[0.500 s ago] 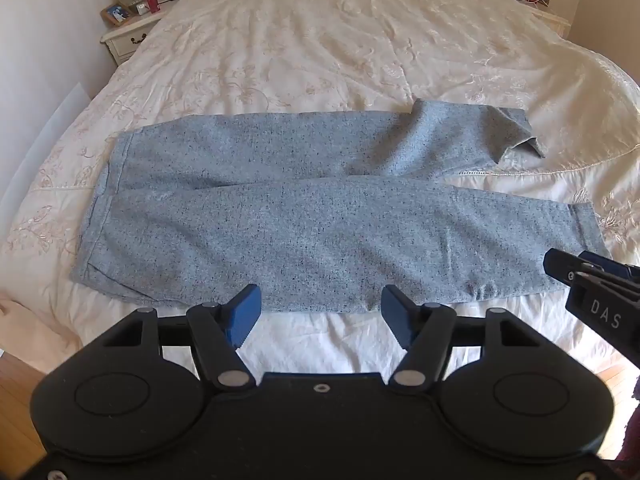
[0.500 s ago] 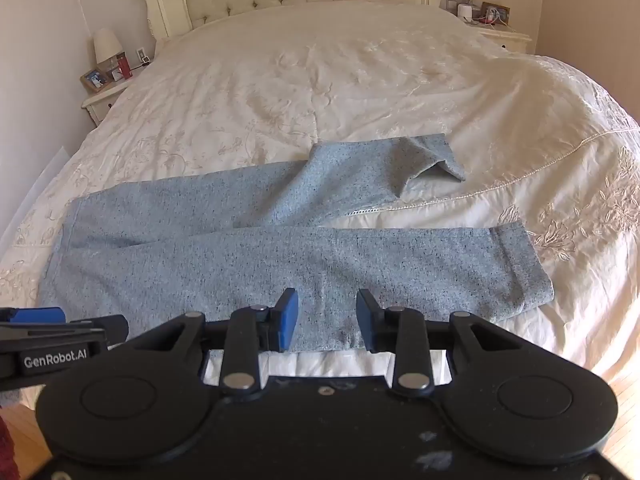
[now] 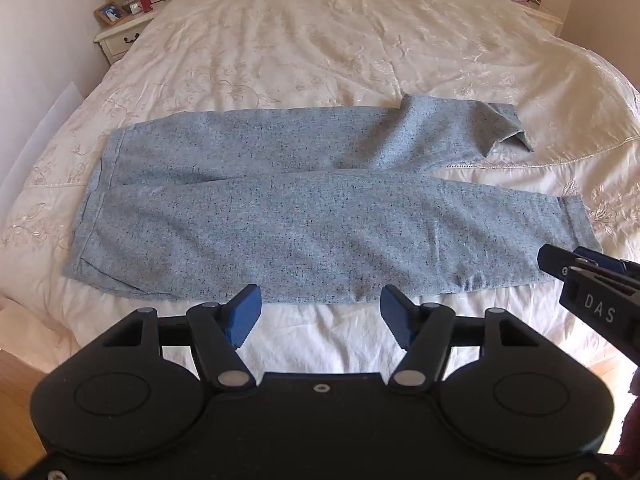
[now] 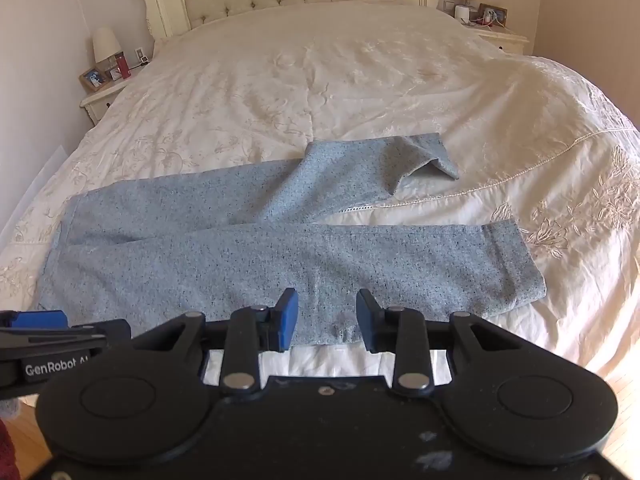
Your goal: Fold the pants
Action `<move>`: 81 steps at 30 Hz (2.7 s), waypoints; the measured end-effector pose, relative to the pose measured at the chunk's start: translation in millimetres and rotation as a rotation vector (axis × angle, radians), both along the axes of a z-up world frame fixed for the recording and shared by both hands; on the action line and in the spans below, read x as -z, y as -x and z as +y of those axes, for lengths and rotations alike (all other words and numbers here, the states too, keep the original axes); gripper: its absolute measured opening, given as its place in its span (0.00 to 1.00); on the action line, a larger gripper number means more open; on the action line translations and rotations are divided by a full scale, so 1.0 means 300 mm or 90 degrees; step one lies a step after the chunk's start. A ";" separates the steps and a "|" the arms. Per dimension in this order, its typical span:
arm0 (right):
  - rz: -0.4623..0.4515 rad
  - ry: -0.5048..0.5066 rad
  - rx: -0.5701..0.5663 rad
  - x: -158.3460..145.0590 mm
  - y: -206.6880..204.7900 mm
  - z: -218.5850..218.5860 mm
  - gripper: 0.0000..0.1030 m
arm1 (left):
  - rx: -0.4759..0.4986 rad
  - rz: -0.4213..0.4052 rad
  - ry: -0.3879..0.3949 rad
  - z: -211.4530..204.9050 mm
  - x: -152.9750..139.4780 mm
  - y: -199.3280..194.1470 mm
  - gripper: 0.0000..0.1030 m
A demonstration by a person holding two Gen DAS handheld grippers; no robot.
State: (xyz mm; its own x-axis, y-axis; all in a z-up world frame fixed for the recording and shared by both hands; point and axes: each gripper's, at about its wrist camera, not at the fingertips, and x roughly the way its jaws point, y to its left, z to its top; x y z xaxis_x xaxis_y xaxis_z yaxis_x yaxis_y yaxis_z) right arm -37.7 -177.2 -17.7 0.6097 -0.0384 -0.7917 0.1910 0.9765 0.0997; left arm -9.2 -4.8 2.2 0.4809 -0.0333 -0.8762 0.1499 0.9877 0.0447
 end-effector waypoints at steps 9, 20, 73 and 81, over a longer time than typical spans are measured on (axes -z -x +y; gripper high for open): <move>0.021 0.007 0.010 0.008 0.051 -0.009 0.34 | 0.003 0.005 0.005 -0.005 0.017 0.021 0.65; 0.019 0.011 0.013 0.006 0.049 -0.009 0.34 | 0.009 0.009 0.004 -0.017 0.026 0.029 0.65; 0.020 0.002 -0.019 0.022 0.029 -0.001 0.34 | -0.013 0.027 -0.001 0.003 0.037 0.005 0.65; 0.022 0.000 -0.022 0.025 0.025 -0.002 0.34 | -0.015 0.029 -0.003 -0.003 0.042 0.005 0.65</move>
State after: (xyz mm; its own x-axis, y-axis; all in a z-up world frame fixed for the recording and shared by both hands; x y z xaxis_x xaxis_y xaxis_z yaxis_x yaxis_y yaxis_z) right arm -45.2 -177.8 -25.4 0.5826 -0.0176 -0.8126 0.1608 0.9825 0.0941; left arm -10.8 -5.7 -10.4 0.4407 -0.0181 -0.8975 0.1280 0.9909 0.0428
